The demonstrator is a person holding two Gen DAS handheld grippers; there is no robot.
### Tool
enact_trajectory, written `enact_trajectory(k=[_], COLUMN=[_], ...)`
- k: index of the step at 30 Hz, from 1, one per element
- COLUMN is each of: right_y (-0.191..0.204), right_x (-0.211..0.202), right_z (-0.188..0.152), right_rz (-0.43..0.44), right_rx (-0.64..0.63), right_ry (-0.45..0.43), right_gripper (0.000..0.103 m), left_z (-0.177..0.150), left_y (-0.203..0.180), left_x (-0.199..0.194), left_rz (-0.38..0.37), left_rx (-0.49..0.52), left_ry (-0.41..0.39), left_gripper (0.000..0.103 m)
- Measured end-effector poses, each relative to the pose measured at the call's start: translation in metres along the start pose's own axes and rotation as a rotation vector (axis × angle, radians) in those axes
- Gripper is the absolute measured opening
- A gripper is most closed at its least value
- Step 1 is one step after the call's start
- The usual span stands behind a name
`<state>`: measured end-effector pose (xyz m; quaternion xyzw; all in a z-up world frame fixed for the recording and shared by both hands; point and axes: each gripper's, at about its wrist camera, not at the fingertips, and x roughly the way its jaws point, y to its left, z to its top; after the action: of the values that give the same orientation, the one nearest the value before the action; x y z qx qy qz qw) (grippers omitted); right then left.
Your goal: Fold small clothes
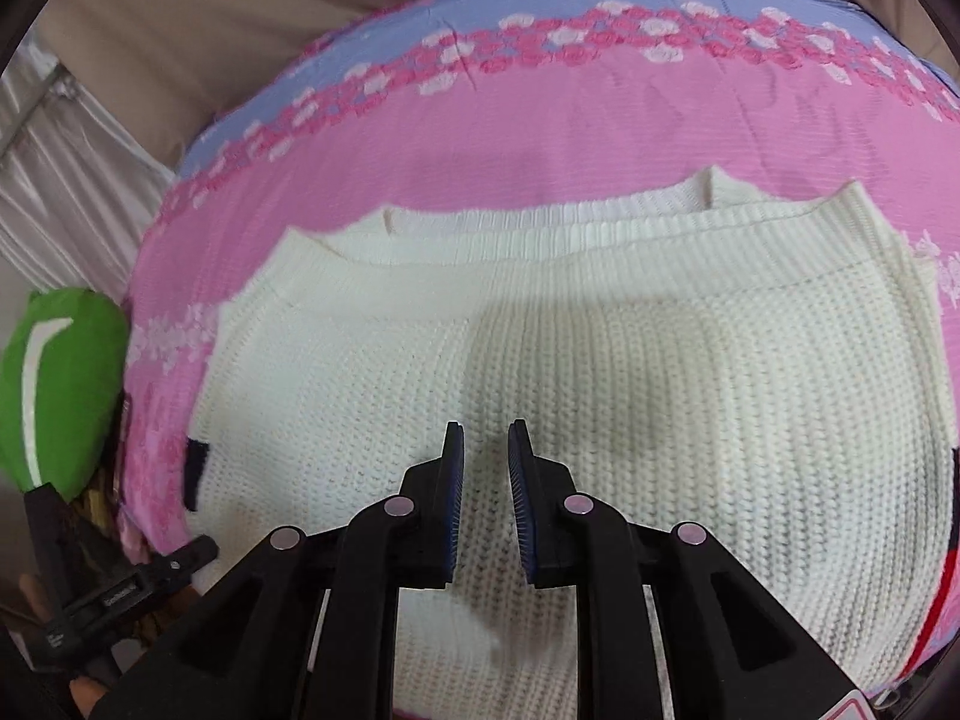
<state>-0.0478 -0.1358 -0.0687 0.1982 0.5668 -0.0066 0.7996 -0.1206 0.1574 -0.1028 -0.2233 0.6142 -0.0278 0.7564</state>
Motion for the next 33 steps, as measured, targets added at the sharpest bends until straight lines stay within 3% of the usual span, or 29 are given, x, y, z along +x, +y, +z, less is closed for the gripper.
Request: enact_trajectory(k=[5,8,9,10,12,14,16,21,25,30,32,33], right_y=[-0.003,-0.004,-0.004,-0.004,-0.004,-0.004,-0.006,-0.026,-0.075,-0.164,-0.188,-0.195], right_x=[0.018,0.019,0.019,0.02,0.021,0.021,0.023,0.006,-0.042,-0.084,-0.094,-0.097], right_z=[-0.002,0.0,0.0,-0.001,0.0,0.002,0.005,0.005,-0.007,-0.043,-0.055,-0.059], right_rz=[-0.014,-0.01,-0.009,-0.007,-0.005,0.001,0.017,0.103,0.145,0.102,0.085,0.083], right_rx=[-0.052,-0.07,-0.073,-0.072,-0.076,-0.081,-0.076,0.012,0.112,0.279,0.325,0.34], right_ry=[0.037,0.05,0.051,0.05,0.051,0.055,0.059,0.051,-0.037,-0.1,-0.107,-0.11], right_gripper=[0.011,0.011,0.011,0.011,0.011,0.011,0.011,0.013,0.016,0.021,0.026,0.029], left_z=[-0.002,0.0,0.001,0.002,0.007,0.003,-0.007,-0.043,-0.079,-0.136,-0.144,-0.144], left_y=[-0.011,-0.02,-0.019,-0.017,-0.014,-0.028,-0.07,-0.186,-0.258,-0.295,-0.292,-0.29], left_x=[0.001,0.006,0.009,0.011,0.008,-0.014,-0.047,-0.088,-0.058,0.034,0.036,0.026], left_rz=[-0.134,-0.118,-0.107,-0.108,-0.161,-0.16,-0.157,-0.257,-0.273,-0.141,-0.121,-0.13], left_rx=[-0.064,-0.046,-0.052,-0.062,-0.098,-0.023,0.16,0.522,0.739,0.908,0.903,0.898], left_ry=[0.008,-0.002,-0.001,0.009,0.012,-0.044,-0.121,-0.163,-0.087,0.124,0.1,0.063], left_gripper=[0.07,0.067,0.048,0.035,0.025,0.022,0.021,0.02,0.021,0.027,0.031,0.044])
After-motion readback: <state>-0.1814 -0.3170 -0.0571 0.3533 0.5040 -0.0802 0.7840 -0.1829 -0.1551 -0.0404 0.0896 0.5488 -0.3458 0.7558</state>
